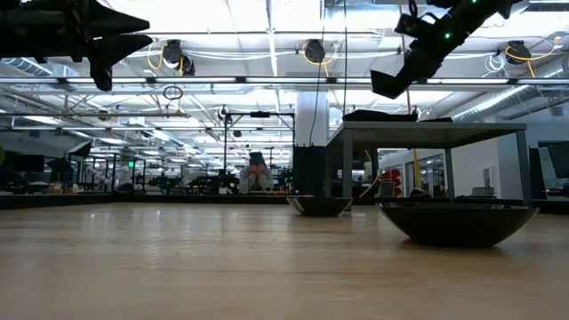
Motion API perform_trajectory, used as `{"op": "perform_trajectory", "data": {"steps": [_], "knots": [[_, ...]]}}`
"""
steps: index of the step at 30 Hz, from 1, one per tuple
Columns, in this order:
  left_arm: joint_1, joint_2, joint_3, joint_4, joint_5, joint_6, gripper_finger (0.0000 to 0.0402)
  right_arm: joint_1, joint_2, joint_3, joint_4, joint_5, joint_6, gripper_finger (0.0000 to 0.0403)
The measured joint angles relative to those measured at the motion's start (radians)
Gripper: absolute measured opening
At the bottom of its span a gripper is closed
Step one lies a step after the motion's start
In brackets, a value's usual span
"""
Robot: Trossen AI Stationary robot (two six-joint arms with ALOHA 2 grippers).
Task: Pick & Place Mini shaped plates
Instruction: Stack the distorted square plate on the distorted square plates on the shelf
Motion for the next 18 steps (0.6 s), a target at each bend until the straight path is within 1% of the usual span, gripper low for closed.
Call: {"op": "perform_trajectory", "data": {"steps": [6, 8, 15, 18], "knots": [[0.0, 0.0, 0.0, 0.0, 0.0, 0.0, 0.0115, -0.048, 0.042, 0.0, -0.063, -0.002, -0.066, 0.0], [0.0, 0.0, 0.0, 0.0, 0.0, 0.0, 0.0115, -0.049, 0.053, 0.0, -0.089, -0.003, -0.076, 0.0], [0.0, 0.0, 0.0, 0.0, 0.0, 0.001, 0.0115, -0.049, 0.056, 0.0, -0.092, -0.006, -0.086, 0.0], [0.0, 0.0, 0.0, 0.0, 0.0, 0.001, 0.0115, -0.049, 0.056, 0.0, -0.092, -0.017, -0.079, 0.0007]]}}
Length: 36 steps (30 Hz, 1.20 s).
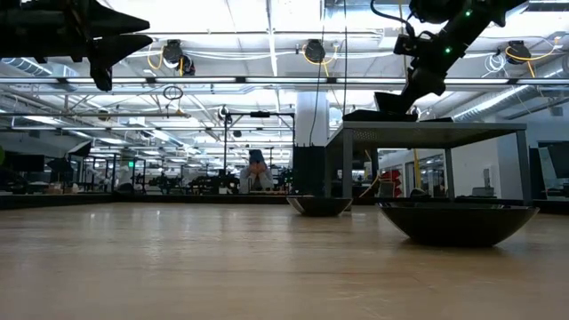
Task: Pick & Place Mini shaped plates
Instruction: Stack the distorted square plate on the distorted square plates on the shelf, then stack the leaf-shaped plate on the leaf-shaped plates on the shelf
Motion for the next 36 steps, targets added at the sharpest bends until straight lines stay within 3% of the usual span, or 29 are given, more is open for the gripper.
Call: {"op": "perform_trajectory", "data": {"steps": [10, 17, 24, 30, 36], "knots": [[0.0, 0.0, 0.0, 0.0, 0.0, 0.0, 0.0115, 0.0, 0.0, 0.0, 0.012, -0.036, 0.011, 0.0083], [0.0, 0.0, 0.0, 0.0, 0.0, 0.0, 0.0115, 0.053, -0.047, 0.0, 0.141, -0.043, 0.091, 0.0121], [0.0, 0.0, 0.0, 0.0, 0.0, 0.0, 0.0115, 0.229, -0.09, 0.0, 0.224, -0.323, 0.368, 0.0119], [0.0, 0.0, 0.0, 0.0, 0.0, 0.0, 0.0115, 0.433, 0.021, 0.0, 0.23, -0.298, 0.364, 0.0119], [0.0, 0.0, 0.0, 0.0, 0.0, 0.0, 0.0115, 0.538, 0.214, 0.0, 0.225, -0.317, 0.276, 0.0125]]}}
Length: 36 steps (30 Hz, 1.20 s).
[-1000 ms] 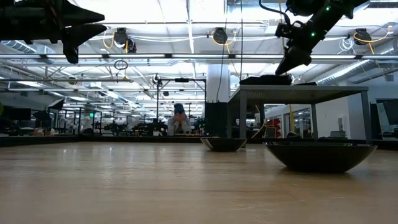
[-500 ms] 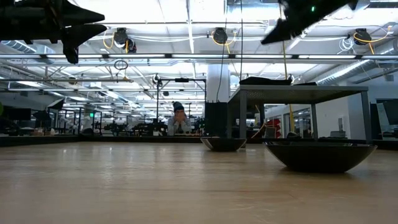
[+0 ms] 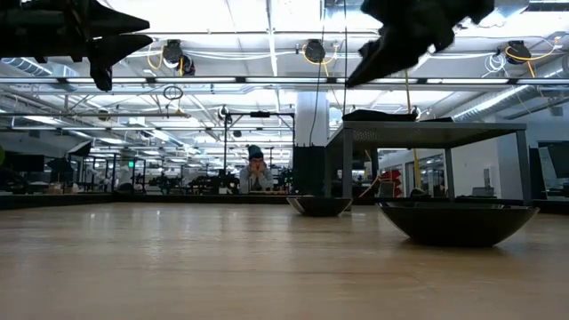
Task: Pick & Place Mini shaped plates
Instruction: Stack the leaf-shaped plate on the leaf-shaped plates on the shelf
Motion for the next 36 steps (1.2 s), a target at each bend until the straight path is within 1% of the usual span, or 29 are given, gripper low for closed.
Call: {"op": "perform_trajectory", "data": {"steps": [5, 8, 12, 15, 17, 21, 25, 28, 31, 33, 36], "knots": [[0.0, 0.0, 0.0, 0.0, 0.0, 0.0, 0.0115, 0.031, 0.156, 0.0, 0.002, -0.1, -0.097, 0.0125], [0.0, 0.0, 0.0, 0.0, 0.0, 0.0, 0.0115, 0.04, 0.236, 0.0, 0.002, -0.137, -0.172, 0.0125], [0.0, 0.0, 0.0, 0.0, 0.0, 0.0, 0.0115, 0.054, 0.322, 0.0, 0.021, -0.135, -0.278, 0.0125], [0.0, 0.0, 0.0, 0.0, 0.0, 0.0, 0.0115, 0.065, 0.378, 0.0, 0.058, -0.132, -0.326, 0.0126], [0.0, 0.0, 0.0, 0.0, 0.0, 0.0, 0.0115, 0.073, 0.412, 0.0, 0.105, -0.102, -0.339, 0.0125], [0.0, 0.0, 0.0, 0.0, 0.0, 0.0, 0.0115, 0.083, 0.47, -0.001, 0.209, -0.004, -0.352, 0.0126], [0.0, 0.0, 0.0, -0.005, 0.0, 0.0, 0.0115, 0.083, 0.509, -0.001, 0.254, 0.0, -0.352, 0.0125], [0.0, 0.0, 0.001, -0.005, 0.0, 0.0, 0.0115, 0.083, 0.538, -0.001, 0.251, 0.008, -0.344, 0.0125], [0.0, 0.0, 0.001, -0.005, 0.0, 0.0, 0.0115, 0.087, 0.567, -0.001, 0.259, 0.07, -0.339, 0.0123], [0.0, 0.0, 0.001, -0.005, 0.0, 0.0, 0.0115, 0.088, 0.579, 0.0, 0.268, 0.105, -0.339, 0.0116], [0.0, 0.0, 0.001, -0.005, 0.0, 0.0, 0.0115, 0.088, 0.581, 0.001, 0.265, 0.104, -0.305, 0.0094]]}}
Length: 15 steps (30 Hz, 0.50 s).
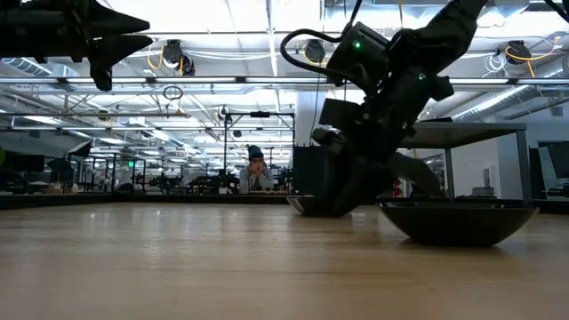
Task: Pick & Place Mini shaped plates
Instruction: Stack the leaf-shaped plate on the leaf-shaped plates on the shelf
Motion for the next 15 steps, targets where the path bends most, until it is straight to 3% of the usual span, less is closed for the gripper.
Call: {"op": "perform_trajectory", "data": {"steps": [6, 15], "knots": [[0.0, 0.0, 0.0, 0.001, 0.0, 0.0, 0.0115, 0.0, -0.004, -0.001, 0.018, 0.005, 0.08, 0.0011], [0.0, 0.0, 0.0, 0.001, 0.0, 0.0, 0.0115, -0.001, -0.132, -0.003, 0.02, -0.012, 0.115, 0.0001]]}}
